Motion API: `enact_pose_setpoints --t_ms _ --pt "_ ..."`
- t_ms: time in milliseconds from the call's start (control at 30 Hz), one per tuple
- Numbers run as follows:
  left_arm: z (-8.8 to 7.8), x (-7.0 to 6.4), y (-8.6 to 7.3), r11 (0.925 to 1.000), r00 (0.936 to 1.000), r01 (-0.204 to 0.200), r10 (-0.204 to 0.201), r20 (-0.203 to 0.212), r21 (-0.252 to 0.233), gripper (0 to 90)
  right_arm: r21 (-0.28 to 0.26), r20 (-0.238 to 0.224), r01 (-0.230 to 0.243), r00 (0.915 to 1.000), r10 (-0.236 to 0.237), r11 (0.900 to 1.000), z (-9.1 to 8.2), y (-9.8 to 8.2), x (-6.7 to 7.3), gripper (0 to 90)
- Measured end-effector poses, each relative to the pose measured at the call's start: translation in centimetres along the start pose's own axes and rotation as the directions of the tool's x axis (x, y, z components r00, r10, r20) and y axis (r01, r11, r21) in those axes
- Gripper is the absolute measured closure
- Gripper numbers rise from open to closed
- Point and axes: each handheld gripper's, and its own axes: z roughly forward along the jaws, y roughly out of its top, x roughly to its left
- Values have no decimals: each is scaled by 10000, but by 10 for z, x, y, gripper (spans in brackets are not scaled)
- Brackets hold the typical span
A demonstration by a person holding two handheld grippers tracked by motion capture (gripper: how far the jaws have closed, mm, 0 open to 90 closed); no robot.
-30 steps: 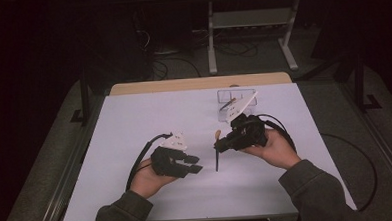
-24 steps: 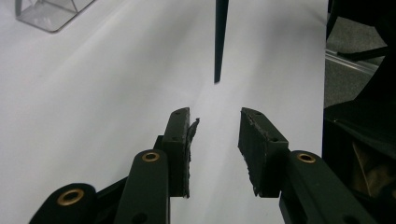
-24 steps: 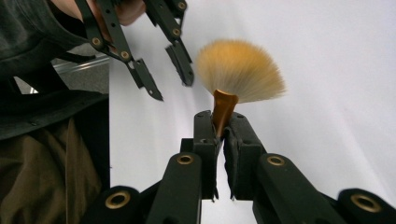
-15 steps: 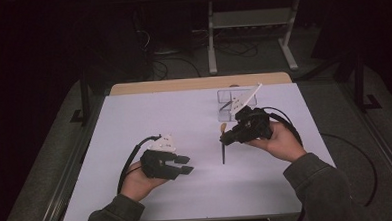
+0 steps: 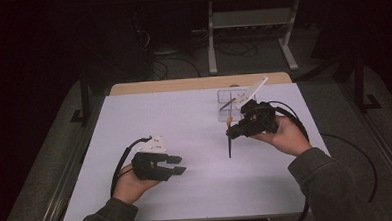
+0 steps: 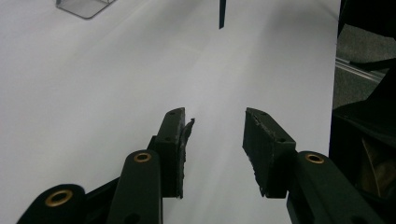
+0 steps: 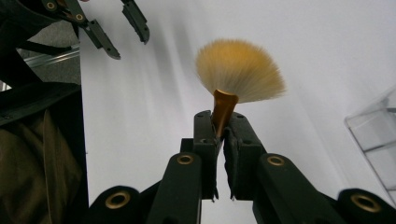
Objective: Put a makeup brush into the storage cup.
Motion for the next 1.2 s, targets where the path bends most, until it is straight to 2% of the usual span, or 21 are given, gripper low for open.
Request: enact_pose_setpoints --t_ms 367,967,1200 --pt "-5 2 -6 9999 9999 44 -46 -165 -92 574 -6 234 -168 9996 168 9999 -10 0 -8 832" --pt "-14 7 -15 9996 9990 219 -227 -393 -198 535 57 292 -266 9992 264 9996 -18 1 -21 832" --pt "-19 9 -21 9986 9974 449 -464 -551 -280 487 -117 455 -433 9980 438 9990 -27 0 -27 832"
